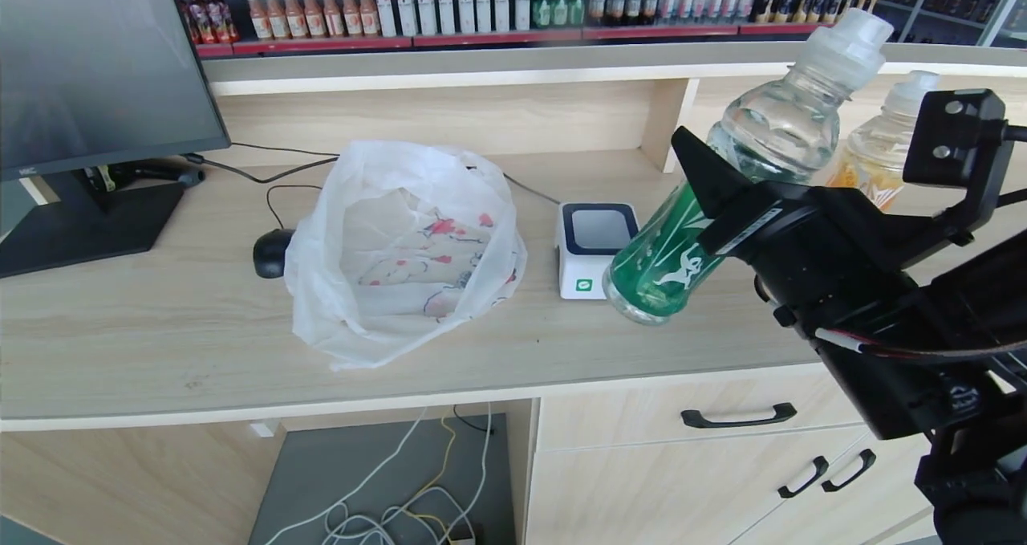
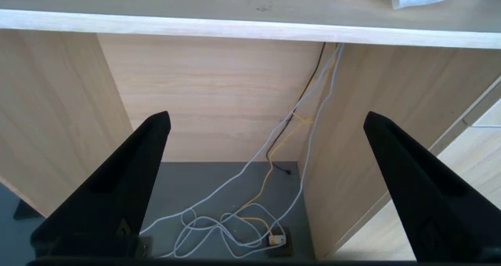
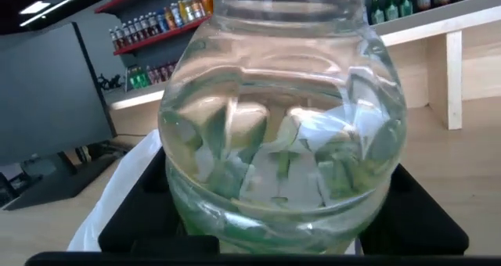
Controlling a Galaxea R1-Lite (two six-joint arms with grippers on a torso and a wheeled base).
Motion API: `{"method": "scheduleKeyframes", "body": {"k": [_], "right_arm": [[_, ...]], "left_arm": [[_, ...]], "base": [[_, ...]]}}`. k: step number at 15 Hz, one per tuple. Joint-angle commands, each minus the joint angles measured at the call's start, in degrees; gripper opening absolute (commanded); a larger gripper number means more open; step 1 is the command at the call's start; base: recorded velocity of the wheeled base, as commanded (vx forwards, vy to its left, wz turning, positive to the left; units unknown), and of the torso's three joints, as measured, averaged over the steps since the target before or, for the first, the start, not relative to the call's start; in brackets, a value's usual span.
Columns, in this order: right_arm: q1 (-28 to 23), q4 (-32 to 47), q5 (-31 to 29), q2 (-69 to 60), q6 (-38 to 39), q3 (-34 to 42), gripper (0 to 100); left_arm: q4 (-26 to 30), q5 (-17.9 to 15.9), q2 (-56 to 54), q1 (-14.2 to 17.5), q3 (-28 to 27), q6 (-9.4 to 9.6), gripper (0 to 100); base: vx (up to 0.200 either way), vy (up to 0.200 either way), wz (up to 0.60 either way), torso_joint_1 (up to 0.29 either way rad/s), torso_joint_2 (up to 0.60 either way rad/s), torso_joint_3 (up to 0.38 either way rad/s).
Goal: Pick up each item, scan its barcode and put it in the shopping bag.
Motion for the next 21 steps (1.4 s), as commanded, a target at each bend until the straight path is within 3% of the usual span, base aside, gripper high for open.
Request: {"method": "scheduleKeyframes", "body": {"k": [1,5,10,16,21], "right_arm": [[0.0,-0.1,-0.1,-0.6,0.0,0.4,0],[-0.8,-0.1,0.2,0.1,0.2,-0.8,0],[-1.7,14.1,-0.2,4.6,5.3,-16.2,0],[-5.0,17.3,0.2,14.1,18.4,-30.8,0],[-7.9,17.4,0.3,15.8,29.8,-31.7,0]], "left_arm": [[-0.1,0.0,0.0,0.0,0.0,-0.02,100],[0.0,0.0,0.0,0.0,0.0,-0.02,100],[0.0,0.0,0.0,0.0,0.0,-0.02,100],[0.0,0.0,0.0,0.0,0.0,-0.02,100],[0.0,0.0,0.0,0.0,0.0,-0.02,100]], "base": [[0.0,0.0,0.0,0.0,0.0,0.0],[0.0,0.0,0.0,0.0,0.0,0.0],[0.0,0.0,0.0,0.0,0.0,0.0],[0.0,0.0,0.0,0.0,0.0,0.0],[0.0,0.0,0.0,0.0,0.0,0.0]]}}
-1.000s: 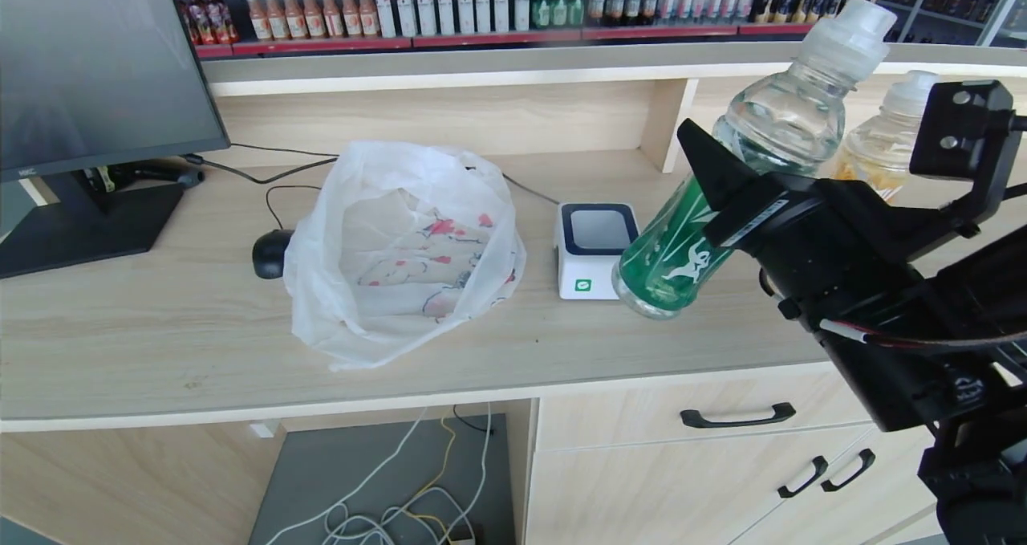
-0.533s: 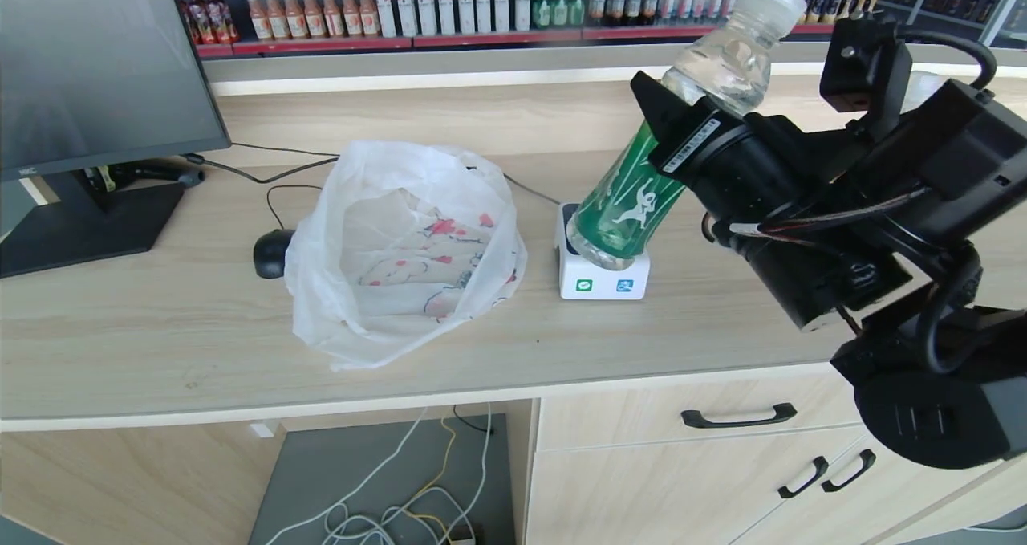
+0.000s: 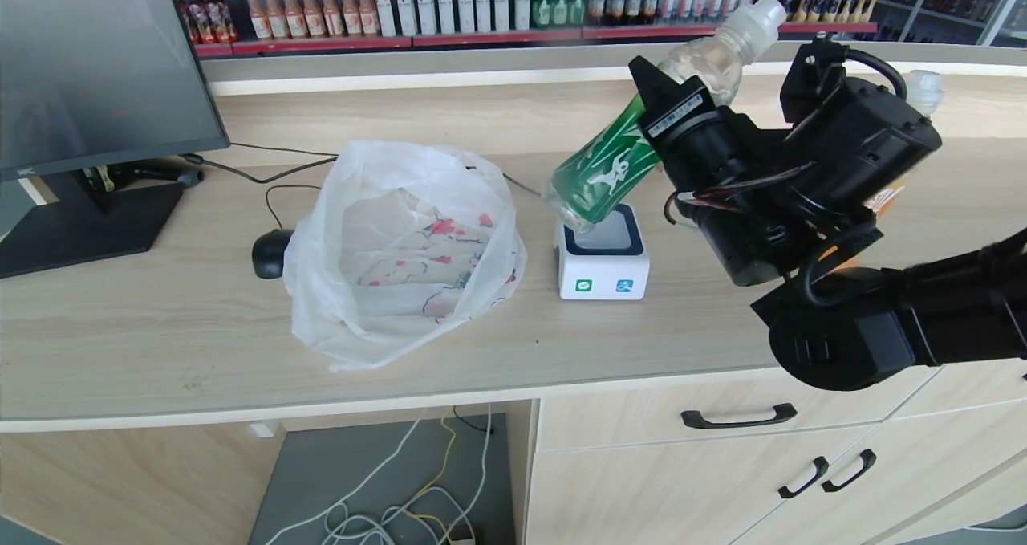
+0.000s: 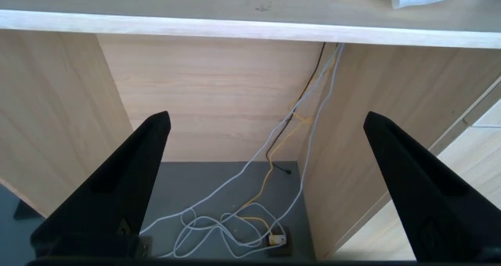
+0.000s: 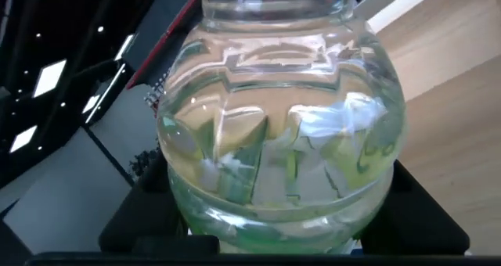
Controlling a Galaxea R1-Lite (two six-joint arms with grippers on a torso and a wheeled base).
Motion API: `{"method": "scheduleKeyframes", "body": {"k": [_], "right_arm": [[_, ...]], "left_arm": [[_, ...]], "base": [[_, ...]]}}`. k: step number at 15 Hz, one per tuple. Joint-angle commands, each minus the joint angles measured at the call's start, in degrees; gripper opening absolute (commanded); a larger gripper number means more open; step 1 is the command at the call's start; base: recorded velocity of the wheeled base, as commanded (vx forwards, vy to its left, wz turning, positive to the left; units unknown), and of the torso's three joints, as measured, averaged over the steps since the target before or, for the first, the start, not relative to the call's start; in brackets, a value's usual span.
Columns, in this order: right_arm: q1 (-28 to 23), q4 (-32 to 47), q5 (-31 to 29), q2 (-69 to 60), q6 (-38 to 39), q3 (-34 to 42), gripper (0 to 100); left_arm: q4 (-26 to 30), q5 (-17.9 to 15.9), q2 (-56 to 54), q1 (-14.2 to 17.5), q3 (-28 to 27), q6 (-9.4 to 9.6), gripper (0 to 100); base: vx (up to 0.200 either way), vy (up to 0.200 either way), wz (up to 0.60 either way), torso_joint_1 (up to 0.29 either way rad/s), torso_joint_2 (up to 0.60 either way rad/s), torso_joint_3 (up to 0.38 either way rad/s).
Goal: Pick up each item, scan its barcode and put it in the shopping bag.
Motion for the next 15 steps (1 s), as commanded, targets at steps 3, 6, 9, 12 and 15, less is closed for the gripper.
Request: {"method": "scheduleKeyframes", "body": {"k": [3,6,9,12,15], "right_arm": [[-3.3,0.1,0.1,3.5,5.8,-1.0,0],[-4.6,0.2,0.1,4.9,11.0,-1.6,0],[-4.9,4.3,0.1,3.5,15.5,-1.5,0],[-5.5,6.1,0.1,3.2,17.5,-2.5,0],[-6.1,6.2,0.1,3.1,18.8,-2.6,0]], "left_arm": [[0.0,0.0,0.0,0.0,0.0,-0.02,100],[0.0,0.0,0.0,0.0,0.0,-0.02,100],[0.0,0.0,0.0,0.0,0.0,-0.02,100],[-0.1,0.0,0.0,0.0,0.0,-0.02,100],[0.0,0.0,0.0,0.0,0.0,-0.02,100]], "base": [[0.0,0.0,0.0,0.0,0.0,0.0],[0.0,0.0,0.0,0.0,0.0,0.0],[0.0,0.0,0.0,0.0,0.0,0.0],[0.0,0.0,0.0,0.0,0.0,0.0],[0.0,0.0,0.0,0.0,0.0,0.0]]}}
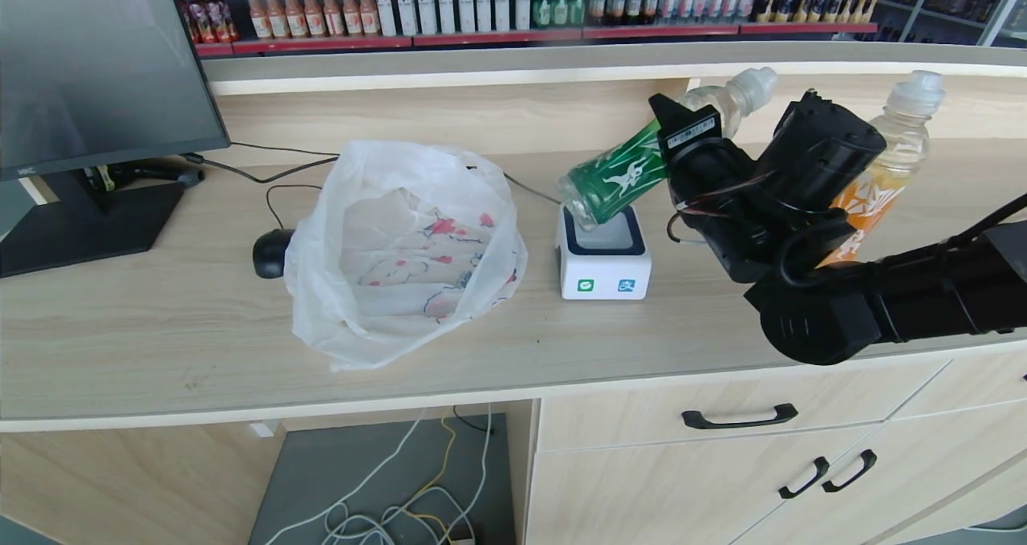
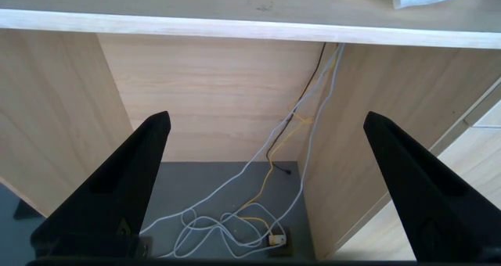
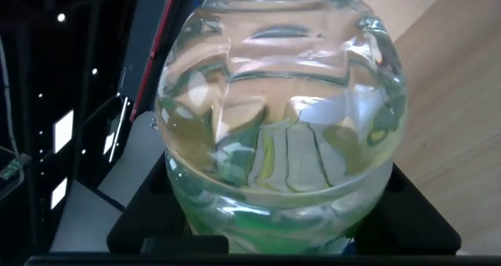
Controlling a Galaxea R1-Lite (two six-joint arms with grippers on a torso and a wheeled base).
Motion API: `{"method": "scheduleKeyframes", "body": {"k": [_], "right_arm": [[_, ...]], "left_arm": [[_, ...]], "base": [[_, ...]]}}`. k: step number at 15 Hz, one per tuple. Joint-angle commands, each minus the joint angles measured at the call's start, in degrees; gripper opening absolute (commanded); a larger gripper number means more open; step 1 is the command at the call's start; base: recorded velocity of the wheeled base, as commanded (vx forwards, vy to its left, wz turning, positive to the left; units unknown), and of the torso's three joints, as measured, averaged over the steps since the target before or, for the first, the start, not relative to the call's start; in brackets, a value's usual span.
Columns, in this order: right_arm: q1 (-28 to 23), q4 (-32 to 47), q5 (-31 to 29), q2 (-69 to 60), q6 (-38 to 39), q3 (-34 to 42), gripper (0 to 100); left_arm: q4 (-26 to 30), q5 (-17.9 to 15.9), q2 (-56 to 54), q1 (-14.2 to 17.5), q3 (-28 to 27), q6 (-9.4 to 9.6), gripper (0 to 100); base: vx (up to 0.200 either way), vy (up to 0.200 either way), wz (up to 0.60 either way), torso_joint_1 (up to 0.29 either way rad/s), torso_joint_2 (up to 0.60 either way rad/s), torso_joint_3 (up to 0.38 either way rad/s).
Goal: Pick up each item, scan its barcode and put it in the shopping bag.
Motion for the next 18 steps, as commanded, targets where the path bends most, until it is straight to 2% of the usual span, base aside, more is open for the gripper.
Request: {"method": "scheduleKeyframes", "body": {"k": [1,13,18], "right_arm": [[-0.2,-0.1,-0.1,-0.5,0.2,-0.1,0],[-1.7,0.0,-0.1,-0.6,1.6,0.3,0],[-2.6,4.8,0.1,-2.0,3.9,-1.0,0]], "left_arm": [[0.0,0.0,0.0,0.0,0.0,-0.02,100],[-0.1,0.0,0.0,0.0,0.0,-0.02,100],[0.0,0.0,0.0,0.0,0.0,-0.02,100]], "base": [[0.0,0.0,0.0,0.0,0.0,0.0],[0.0,0.0,0.0,0.0,0.0,0.0],[0.0,0.0,0.0,0.0,0.0,0.0]]}}
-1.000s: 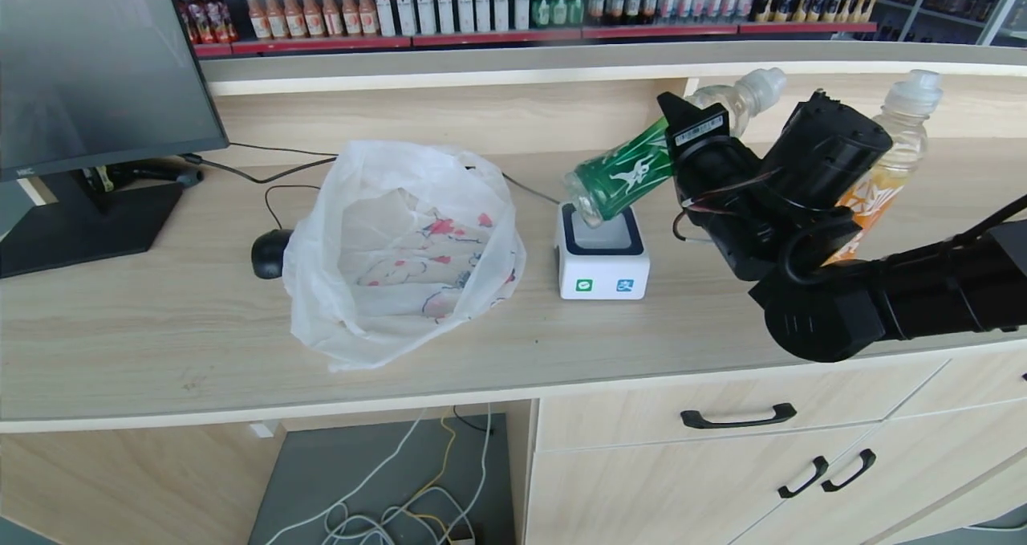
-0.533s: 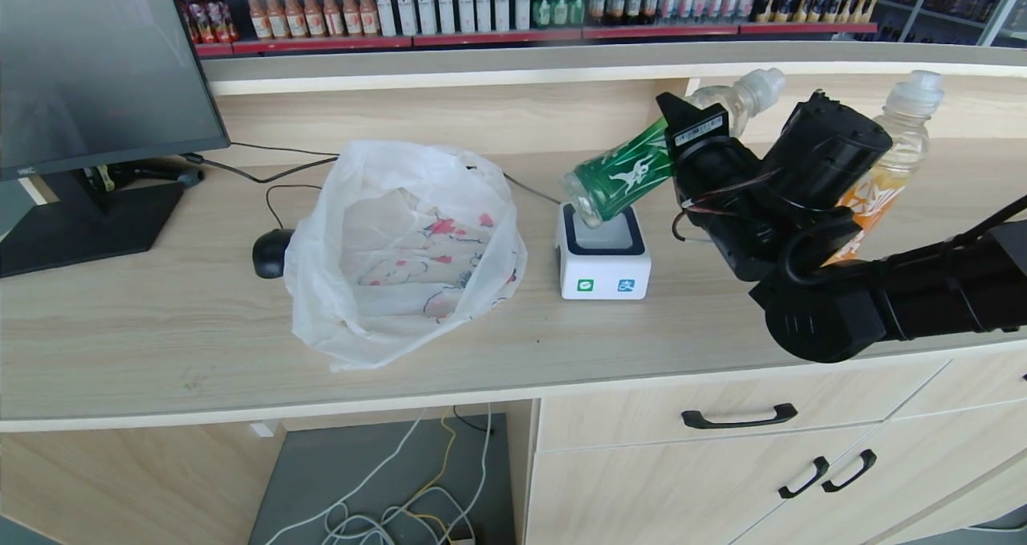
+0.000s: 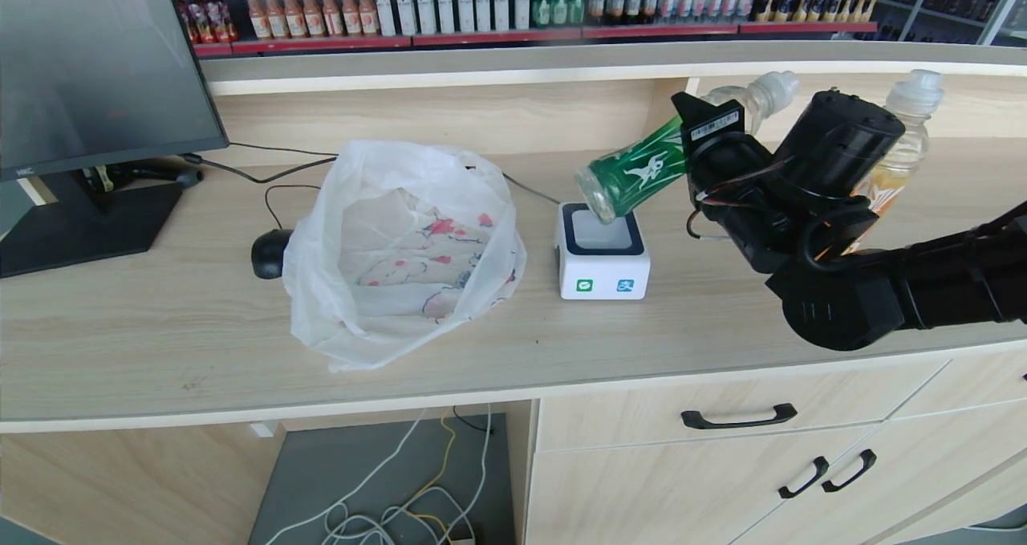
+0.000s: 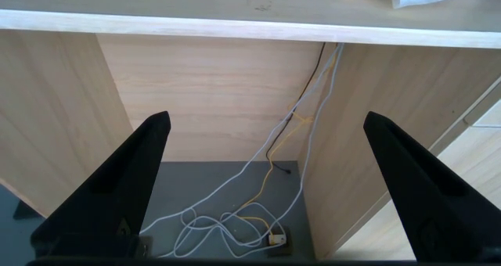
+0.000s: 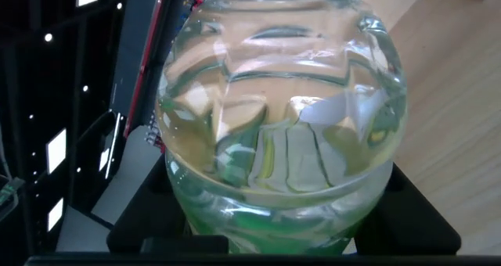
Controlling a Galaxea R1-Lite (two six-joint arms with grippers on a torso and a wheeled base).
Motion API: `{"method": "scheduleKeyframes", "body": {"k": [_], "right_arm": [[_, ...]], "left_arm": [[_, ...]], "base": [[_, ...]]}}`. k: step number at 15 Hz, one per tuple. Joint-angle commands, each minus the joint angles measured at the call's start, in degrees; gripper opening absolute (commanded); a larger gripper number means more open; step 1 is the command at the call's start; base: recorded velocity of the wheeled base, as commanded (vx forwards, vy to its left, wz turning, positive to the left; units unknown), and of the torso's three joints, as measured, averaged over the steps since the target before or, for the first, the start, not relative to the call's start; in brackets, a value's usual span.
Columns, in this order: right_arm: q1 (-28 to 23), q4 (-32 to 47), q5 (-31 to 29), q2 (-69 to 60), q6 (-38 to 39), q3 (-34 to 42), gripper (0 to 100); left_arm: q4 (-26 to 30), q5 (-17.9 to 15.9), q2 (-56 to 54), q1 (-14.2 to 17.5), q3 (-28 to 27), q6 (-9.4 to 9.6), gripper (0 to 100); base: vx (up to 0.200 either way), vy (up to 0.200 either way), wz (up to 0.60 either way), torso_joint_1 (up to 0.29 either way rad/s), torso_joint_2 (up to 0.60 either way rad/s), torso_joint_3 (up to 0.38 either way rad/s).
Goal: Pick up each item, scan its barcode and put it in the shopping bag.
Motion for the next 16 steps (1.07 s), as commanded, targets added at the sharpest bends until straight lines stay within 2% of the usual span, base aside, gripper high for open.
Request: {"method": "scheduleKeyframes", "body": {"k": [1,5,10,16], "right_arm": [[0.0,0.5,0.0,-1.0,0.5,-0.3,0],[0.0,1.1,0.0,-1.1,1.0,-0.2,0],[-0.3,9.3,-0.1,-0.6,10.0,-0.7,0],[-1.1,10.5,0.0,-0.7,14.3,-2.6,0]], "left_arm": [[0.0,0.0,0.0,0.0,0.0,-0.02,100],[-0.1,0.0,0.0,0.0,0.0,-0.02,100],[0.0,0.0,0.0,0.0,0.0,-0.02,100],[0.0,0.0,0.0,0.0,0.0,-0.02,100]], "base": [[0.0,0.0,0.0,0.0,0.0,0.0],[0.0,0.0,0.0,0.0,0.0,0.0],[0.0,0.0,0.0,0.0,0.0,0.0],[0.0,0.0,0.0,0.0,0.0,0.0]]}}
